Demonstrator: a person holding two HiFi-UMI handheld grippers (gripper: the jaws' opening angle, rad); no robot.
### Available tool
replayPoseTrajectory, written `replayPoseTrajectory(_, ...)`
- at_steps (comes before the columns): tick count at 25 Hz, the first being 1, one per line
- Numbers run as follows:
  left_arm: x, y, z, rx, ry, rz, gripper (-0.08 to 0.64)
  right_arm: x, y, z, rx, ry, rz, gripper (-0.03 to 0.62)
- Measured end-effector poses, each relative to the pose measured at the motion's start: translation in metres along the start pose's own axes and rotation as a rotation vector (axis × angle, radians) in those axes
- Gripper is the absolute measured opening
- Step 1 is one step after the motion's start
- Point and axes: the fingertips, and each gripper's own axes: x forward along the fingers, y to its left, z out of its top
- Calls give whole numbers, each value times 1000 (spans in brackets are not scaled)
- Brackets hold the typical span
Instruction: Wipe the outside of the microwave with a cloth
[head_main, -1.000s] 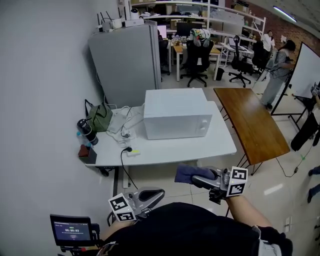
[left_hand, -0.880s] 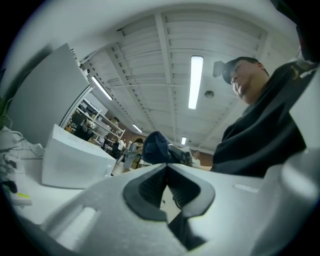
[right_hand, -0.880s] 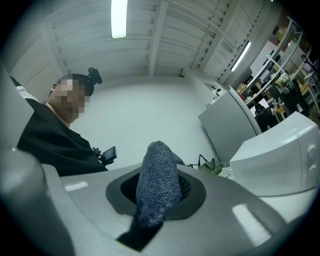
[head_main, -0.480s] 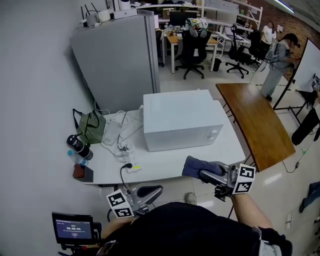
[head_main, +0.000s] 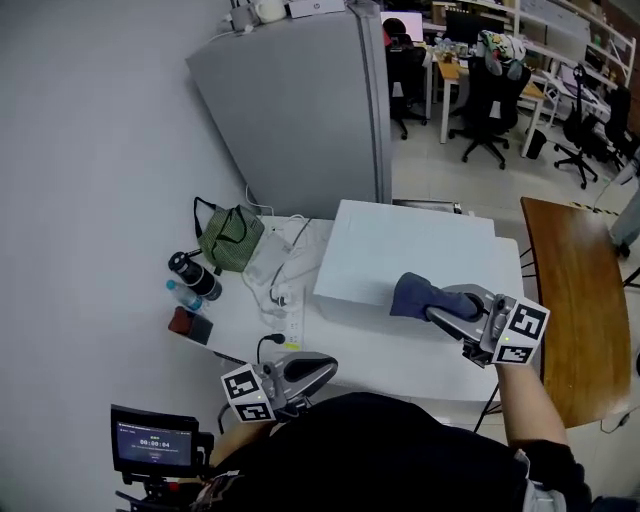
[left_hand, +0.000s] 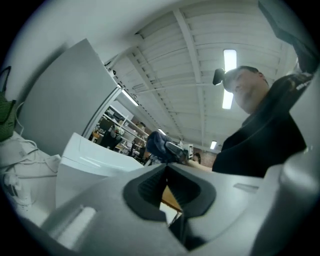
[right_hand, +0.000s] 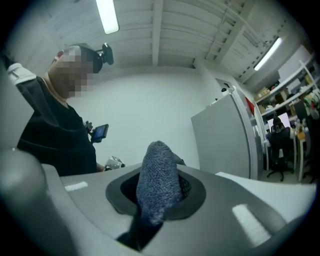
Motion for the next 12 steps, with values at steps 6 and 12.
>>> replayPoseTrajectory(6,-27,39,11,-20,-50,99,3,91,-51,18,-280,257,52,57)
replayPoseTrajectory(12,-63,78,19,26,-42,89,3,182,-122,-4,-575,624,-14,58)
